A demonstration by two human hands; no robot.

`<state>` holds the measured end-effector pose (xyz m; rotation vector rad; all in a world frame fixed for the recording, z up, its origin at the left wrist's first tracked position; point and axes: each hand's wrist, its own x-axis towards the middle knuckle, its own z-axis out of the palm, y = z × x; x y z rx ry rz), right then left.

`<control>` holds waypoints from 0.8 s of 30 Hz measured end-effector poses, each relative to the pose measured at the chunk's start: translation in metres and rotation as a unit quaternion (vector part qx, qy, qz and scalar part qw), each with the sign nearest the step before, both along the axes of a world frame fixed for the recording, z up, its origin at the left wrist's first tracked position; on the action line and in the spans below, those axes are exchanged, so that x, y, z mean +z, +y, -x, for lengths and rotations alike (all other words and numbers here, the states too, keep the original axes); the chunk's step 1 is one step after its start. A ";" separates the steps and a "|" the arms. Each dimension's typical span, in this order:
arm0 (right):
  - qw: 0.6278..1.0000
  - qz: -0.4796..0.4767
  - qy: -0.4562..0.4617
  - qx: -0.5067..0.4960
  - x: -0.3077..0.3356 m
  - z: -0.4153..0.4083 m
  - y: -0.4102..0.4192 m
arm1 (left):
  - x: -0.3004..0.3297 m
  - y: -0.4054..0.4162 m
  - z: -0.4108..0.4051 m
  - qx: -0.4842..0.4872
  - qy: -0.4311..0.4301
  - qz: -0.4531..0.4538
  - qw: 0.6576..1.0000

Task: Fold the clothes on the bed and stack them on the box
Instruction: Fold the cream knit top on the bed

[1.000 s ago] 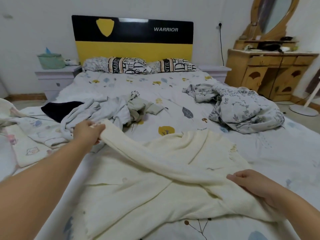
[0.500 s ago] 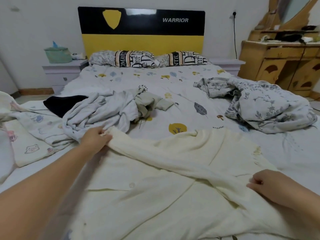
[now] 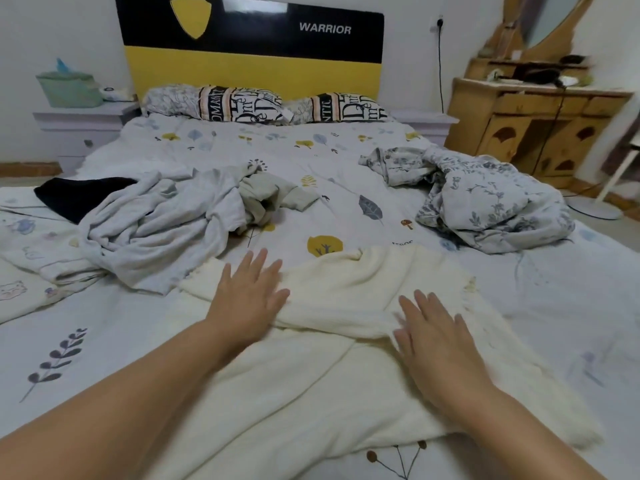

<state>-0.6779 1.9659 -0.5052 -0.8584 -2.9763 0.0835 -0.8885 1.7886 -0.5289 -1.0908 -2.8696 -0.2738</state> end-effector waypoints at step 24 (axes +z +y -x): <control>0.997 0.007 -0.033 0.068 0.024 -0.048 -0.026 | 0.000 0.009 -0.035 -0.006 -0.150 0.121 0.981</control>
